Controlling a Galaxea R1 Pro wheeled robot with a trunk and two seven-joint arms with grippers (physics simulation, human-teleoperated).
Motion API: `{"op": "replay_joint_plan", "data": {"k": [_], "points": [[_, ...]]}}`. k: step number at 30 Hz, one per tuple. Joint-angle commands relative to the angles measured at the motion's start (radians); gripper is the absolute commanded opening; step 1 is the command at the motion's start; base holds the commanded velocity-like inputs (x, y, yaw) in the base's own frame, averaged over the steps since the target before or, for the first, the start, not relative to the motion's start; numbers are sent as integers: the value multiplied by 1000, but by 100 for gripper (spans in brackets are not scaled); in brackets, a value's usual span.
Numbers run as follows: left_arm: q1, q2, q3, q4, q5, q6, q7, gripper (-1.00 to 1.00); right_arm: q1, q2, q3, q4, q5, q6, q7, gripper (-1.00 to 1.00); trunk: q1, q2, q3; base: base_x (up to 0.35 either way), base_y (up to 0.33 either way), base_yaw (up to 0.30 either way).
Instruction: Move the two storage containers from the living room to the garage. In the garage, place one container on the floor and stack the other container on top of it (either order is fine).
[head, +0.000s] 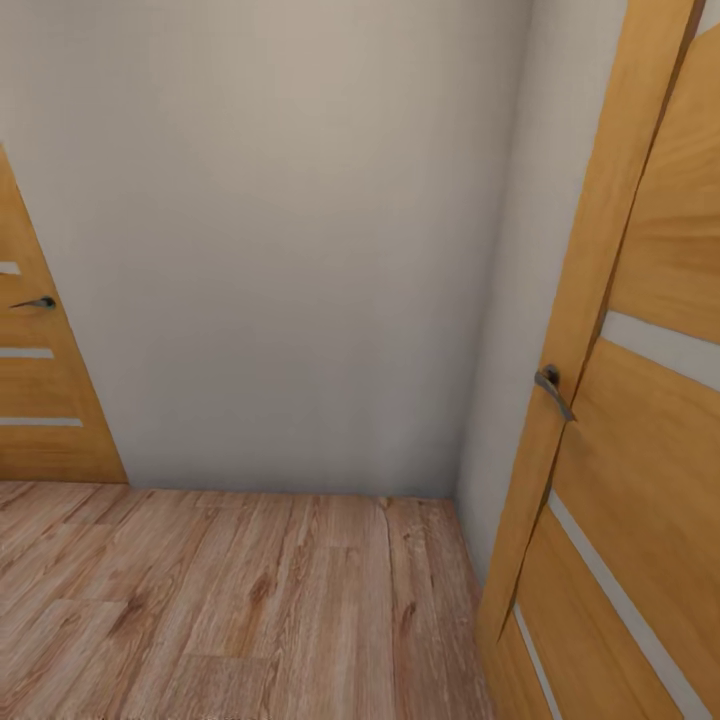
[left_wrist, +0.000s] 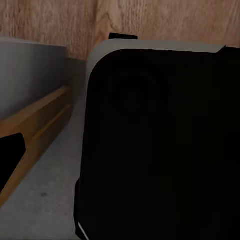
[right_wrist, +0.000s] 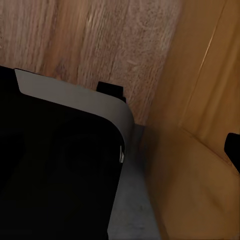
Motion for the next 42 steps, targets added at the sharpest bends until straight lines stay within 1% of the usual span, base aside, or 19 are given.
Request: {"op": "replay_joint_plan", "data": {"k": [1,8,29,38,42], "points": [[0,0,0,0,9,-2,0,100,-1,0,8,3,-10,-6,3,100,0,0,-1,5,0,230],[0,0,0,0,9,-2,0,100,-1,0,9,3,-10,-7,3,100,0,0,-1,1,0,236],[0,0,0,0,9,-2,0,100,-1,0,9,3,-12,-3,3,100,0,0,-1,0,0,13],[0,0,0,0,9,-2,0,100,-1,0,9,3,-11,-4,3,100,0,0,-1,0,0,211],[0,0,0,0,9,-2,0,100,-1,0,9,3,-11,-3,3,100,0,0,-1,0,0,63]]}}
